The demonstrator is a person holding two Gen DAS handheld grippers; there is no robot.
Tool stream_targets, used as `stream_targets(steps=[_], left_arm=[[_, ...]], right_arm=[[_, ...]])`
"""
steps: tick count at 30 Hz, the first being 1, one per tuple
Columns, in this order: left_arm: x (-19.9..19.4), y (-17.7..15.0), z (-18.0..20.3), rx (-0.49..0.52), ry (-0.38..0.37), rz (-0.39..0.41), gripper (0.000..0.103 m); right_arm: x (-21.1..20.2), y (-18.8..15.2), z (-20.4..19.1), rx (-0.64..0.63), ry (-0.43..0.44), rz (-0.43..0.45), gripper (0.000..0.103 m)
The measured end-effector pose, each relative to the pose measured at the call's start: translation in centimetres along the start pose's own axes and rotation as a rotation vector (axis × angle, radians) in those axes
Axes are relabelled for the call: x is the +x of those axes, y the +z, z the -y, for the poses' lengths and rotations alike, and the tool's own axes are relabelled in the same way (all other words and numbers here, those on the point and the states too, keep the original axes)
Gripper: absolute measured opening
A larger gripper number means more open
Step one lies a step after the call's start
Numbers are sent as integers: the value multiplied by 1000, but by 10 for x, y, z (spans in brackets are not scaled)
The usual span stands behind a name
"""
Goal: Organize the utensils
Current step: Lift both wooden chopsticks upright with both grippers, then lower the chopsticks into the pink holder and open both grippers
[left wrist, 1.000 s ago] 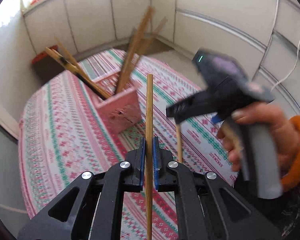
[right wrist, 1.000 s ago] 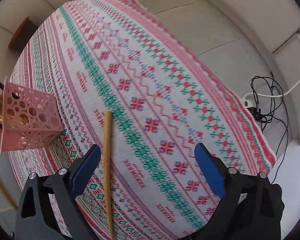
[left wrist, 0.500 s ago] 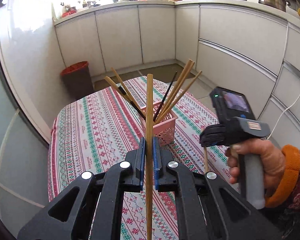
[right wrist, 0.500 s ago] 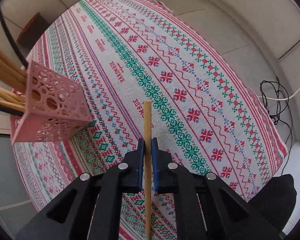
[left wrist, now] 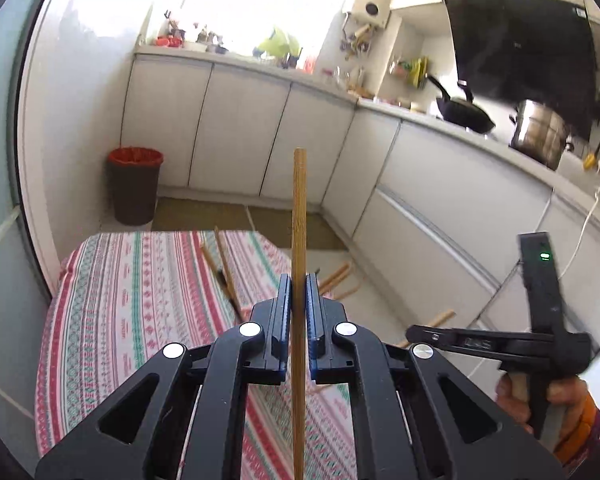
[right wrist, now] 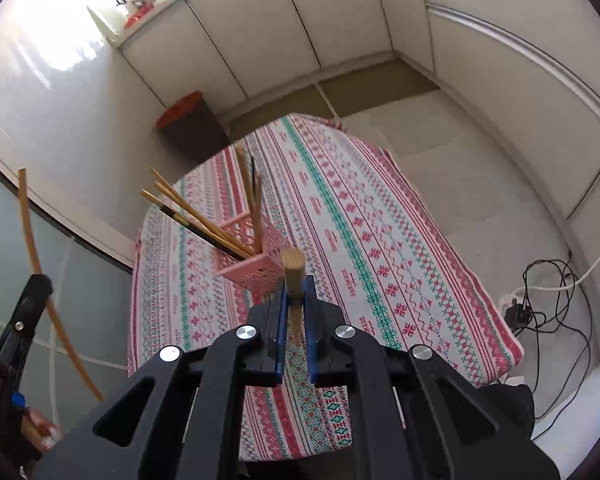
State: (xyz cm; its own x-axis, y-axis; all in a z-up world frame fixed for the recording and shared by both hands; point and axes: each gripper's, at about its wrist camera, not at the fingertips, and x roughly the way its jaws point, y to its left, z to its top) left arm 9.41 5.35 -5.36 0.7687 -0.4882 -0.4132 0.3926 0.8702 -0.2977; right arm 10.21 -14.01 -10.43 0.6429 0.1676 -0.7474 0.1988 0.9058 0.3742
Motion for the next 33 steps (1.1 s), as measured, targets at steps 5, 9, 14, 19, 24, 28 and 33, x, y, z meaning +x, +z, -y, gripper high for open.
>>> stream_targets(steps=[5, 9, 14, 19, 24, 28, 33], left_arm=[[19, 26, 4, -28, 48, 106, 6], [43, 40, 3, -48, 98, 148, 6], [78, 43, -2, -50, 155, 187, 6], [113, 42, -6, -57, 167, 206, 6], [139, 32, -4, -23, 178, 211, 7], [149, 13, -9, -13, 182, 174, 9], [127, 12, -19, -35, 183, 172, 13]], right_arm=[[-41, 35, -14, -34, 77, 96, 8], [-63, 59, -25, -40, 137, 140, 8], [-64, 82, -32, -41, 158, 167, 8], [-49, 98, -37, -59, 151, 177, 8], [-31, 106, -40, -85, 126, 194, 8], [-13, 109, -37, -78, 117, 184, 8], [-1, 109, -37, -71, 109, 167, 8]])
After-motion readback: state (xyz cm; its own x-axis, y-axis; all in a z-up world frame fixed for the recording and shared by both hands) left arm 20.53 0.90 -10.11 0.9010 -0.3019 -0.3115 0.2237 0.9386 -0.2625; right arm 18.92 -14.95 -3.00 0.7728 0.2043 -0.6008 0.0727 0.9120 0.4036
